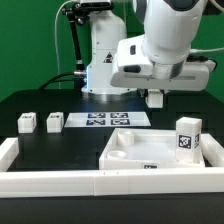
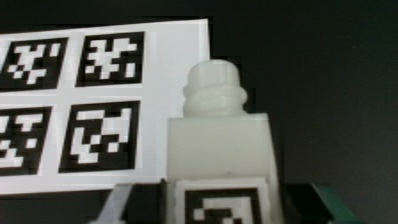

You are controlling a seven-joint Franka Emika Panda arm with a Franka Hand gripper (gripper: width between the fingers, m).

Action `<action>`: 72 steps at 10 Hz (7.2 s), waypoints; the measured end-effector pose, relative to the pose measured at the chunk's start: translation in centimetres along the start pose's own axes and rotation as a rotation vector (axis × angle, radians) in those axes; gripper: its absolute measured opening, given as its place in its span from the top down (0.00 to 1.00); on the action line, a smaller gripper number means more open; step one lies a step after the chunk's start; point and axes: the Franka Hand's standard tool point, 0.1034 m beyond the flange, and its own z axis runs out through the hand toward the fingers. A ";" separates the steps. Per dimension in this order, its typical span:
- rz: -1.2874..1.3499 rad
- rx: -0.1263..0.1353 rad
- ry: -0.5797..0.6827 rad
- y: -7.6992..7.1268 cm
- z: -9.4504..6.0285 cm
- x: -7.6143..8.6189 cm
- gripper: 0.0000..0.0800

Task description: Assemble square table

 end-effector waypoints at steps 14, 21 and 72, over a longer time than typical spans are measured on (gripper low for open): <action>-0.062 0.043 1.010 2.4 -8.5 4.5 0.64; -0.042 0.032 1.198 4.5 -12.7 5.8 0.64; 0.041 0.007 1.221 8.9 -15.2 14.4 0.19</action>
Offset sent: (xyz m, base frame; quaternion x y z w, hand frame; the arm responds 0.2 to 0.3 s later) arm 0.0347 -0.0237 0.0265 -0.0126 0.1779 -0.0375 0.9833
